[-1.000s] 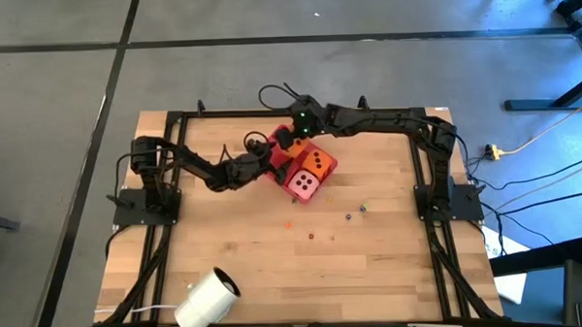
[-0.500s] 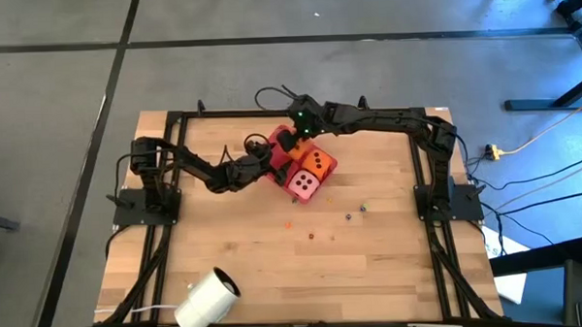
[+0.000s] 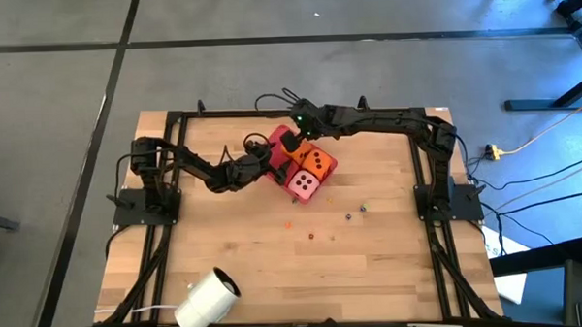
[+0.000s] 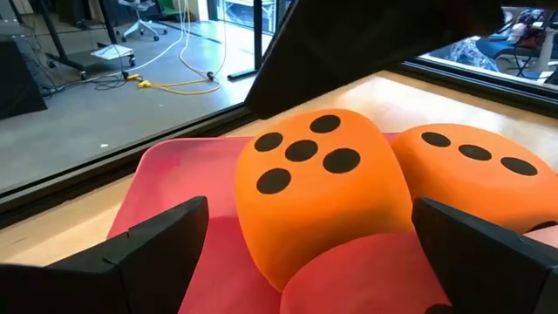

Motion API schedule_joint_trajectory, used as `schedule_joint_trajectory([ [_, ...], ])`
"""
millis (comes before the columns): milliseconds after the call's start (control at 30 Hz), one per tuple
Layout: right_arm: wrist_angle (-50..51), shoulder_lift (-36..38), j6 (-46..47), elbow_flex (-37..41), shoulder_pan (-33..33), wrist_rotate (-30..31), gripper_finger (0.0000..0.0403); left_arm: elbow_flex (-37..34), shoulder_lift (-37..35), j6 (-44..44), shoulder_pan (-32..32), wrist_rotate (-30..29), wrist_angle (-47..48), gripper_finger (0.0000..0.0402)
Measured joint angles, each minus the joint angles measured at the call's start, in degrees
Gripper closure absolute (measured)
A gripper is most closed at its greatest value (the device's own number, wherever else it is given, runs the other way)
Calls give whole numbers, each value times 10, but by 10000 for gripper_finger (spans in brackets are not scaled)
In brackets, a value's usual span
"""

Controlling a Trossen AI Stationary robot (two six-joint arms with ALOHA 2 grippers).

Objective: Pick & Place Dice
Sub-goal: Put the large orange die into the red bin

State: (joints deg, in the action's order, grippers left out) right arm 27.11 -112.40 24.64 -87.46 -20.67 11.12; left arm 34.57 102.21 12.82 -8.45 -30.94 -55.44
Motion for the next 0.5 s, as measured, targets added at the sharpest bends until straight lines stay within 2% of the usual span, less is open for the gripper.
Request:
schedule_joint_trajectory([
  [233, -7, 5, -42, 0, -1, 0, 5, 0, -11, -1, 0, 1, 3, 2],
  [500, 45, 15, -61, 0, 9, 1, 5, 0, -82, -44, 0, -1, 21, 2],
])
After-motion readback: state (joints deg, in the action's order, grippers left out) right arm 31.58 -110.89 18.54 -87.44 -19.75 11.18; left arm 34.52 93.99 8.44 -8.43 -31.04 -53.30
